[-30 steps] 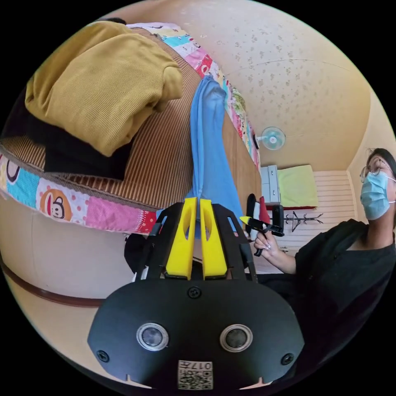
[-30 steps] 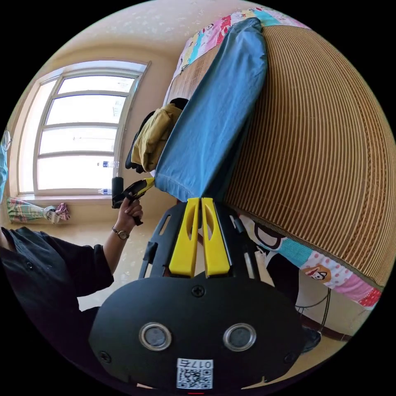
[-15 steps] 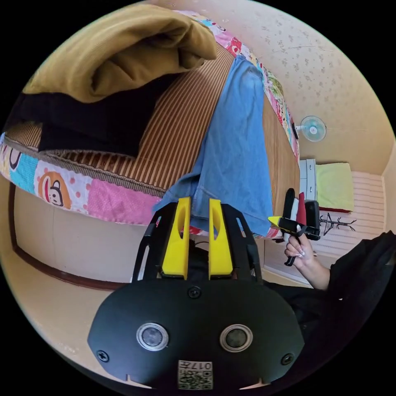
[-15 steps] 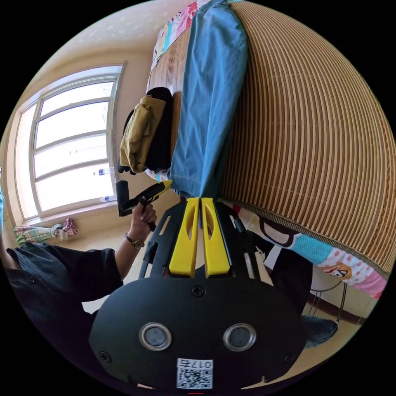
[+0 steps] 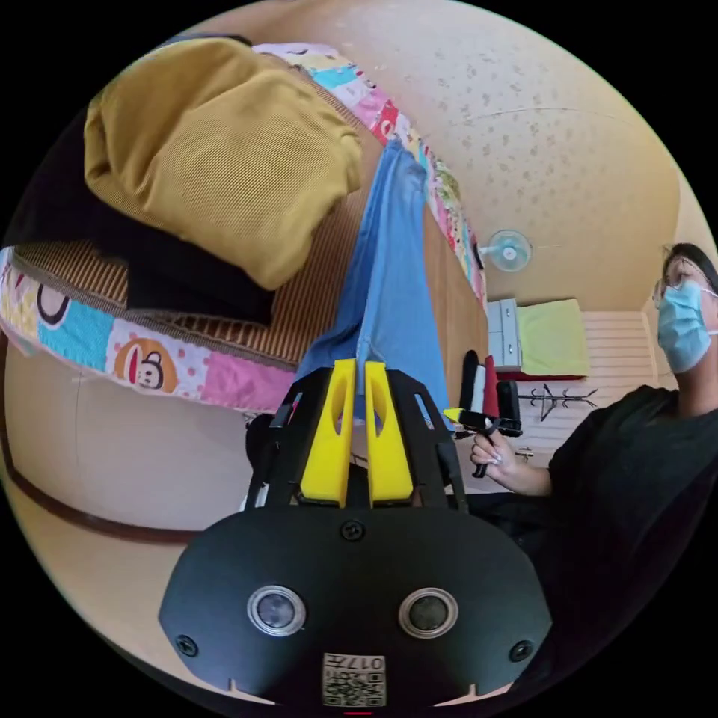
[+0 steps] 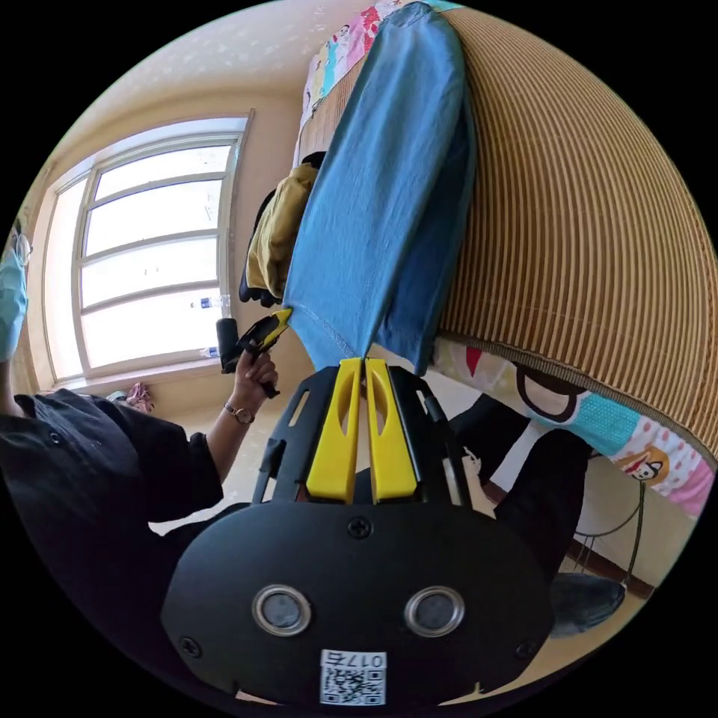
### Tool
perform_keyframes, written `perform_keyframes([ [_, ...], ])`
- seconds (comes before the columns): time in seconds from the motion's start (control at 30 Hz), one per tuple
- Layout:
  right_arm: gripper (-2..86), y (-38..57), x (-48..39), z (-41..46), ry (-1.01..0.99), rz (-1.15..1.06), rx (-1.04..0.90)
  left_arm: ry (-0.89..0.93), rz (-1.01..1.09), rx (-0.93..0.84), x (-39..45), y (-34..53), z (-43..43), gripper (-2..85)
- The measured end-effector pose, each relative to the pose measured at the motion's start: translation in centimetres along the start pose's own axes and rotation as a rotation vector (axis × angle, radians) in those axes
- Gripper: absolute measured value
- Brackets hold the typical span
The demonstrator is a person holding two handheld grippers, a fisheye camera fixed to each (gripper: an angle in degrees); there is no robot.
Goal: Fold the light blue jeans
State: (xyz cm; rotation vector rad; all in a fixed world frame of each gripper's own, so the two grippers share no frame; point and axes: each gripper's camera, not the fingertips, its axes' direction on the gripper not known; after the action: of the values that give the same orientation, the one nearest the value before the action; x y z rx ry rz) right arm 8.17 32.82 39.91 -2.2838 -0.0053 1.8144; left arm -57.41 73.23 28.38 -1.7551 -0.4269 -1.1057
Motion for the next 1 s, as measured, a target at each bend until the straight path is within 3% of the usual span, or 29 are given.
perform_keyframes([
  [0.1,2.6,-0.8,0.8,1.9,0.152,0.079,-0.024,-0.124,-0.043,-0.14,-0.9,-0.9,4.1,3.9],
  [0.2,5.2,-1.6,0.7,1.3,0.085,0.072,0.036,-0.165,-0.013,-0.074,-0.2,-1.8,4.8,6.2],
  [0.37,11.2,-3.1,-0.4,-0.1,0.236,0.053,0.19,-0.202,0.073,-0.054,1.5,-4.5,6.9,10.0],
  [0.47,10.5,-5.0,-0.1,3.4,0.227,0.032,0.058,-0.305,0.088,-0.171,1.4,-5.3,10.0,9.7],
  [0.53,7.3,-5.2,-0.5,5.2,0.265,0.002,0.006,-0.341,0.118,-0.147,1.9,-5.1,10.3,8.3],
  [0.6,4.2,-4.9,-1.5,6.0,0.329,-0.079,-0.064,-0.329,0.149,-0.202,2.2,-4.7,11.1,2.4],
  [0.77,2.7,-0.7,0.1,0.7,0.419,-0.079,-0.095,-0.093,0.088,-0.32,2.3,-0.2,15.3,0.9],
  [0.9,2.3,3.9,5.0,-1.3,0.318,-0.007,-0.289,-0.171,-0.038,-0.446,1.2,1.8,18.3,1.3],
  [1.0,3.0,4.5,8.0,-6.5,0.207,0.07,-0.118,-0.211,-0.042,-0.304,1.8,0.7,16.1,4.7],
])
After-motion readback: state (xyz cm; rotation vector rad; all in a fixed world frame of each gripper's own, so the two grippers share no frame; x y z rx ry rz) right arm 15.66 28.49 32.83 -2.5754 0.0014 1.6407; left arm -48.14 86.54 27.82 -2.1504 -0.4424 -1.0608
